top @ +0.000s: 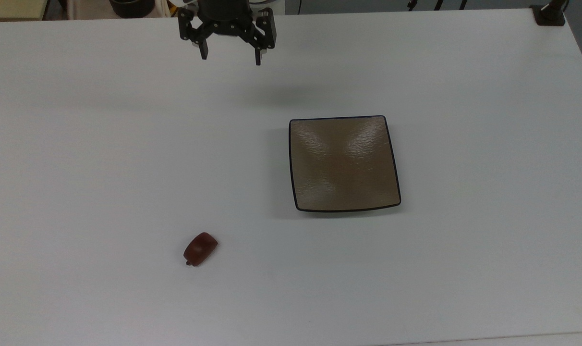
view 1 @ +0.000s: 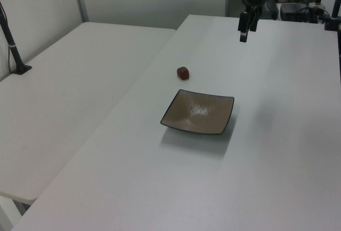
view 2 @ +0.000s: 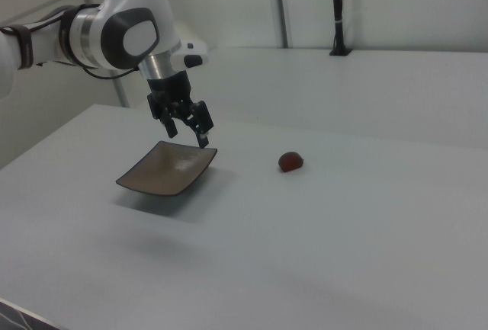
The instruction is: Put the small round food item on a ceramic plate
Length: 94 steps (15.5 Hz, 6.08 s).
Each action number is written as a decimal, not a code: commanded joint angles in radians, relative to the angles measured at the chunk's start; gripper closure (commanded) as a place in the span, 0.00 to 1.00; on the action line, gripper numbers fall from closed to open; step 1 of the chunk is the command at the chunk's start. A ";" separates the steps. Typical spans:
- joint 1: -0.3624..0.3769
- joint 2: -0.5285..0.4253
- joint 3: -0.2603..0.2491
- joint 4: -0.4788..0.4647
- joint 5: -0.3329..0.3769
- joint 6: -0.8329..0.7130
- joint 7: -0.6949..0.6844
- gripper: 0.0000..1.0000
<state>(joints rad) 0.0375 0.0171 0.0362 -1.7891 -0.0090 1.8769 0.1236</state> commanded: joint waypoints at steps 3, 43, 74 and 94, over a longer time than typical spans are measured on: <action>0.044 -0.028 -0.027 -0.052 0.023 0.024 -0.022 0.00; -0.018 0.829 -0.032 0.625 -0.350 0.542 0.692 0.00; 0.027 0.459 0.175 0.194 -0.378 0.542 0.679 0.75; 0.139 0.431 0.235 0.111 -0.378 0.435 0.670 0.00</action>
<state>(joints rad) 0.1745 0.4792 0.2730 -1.6740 -0.3829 2.3998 0.7940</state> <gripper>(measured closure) 0.000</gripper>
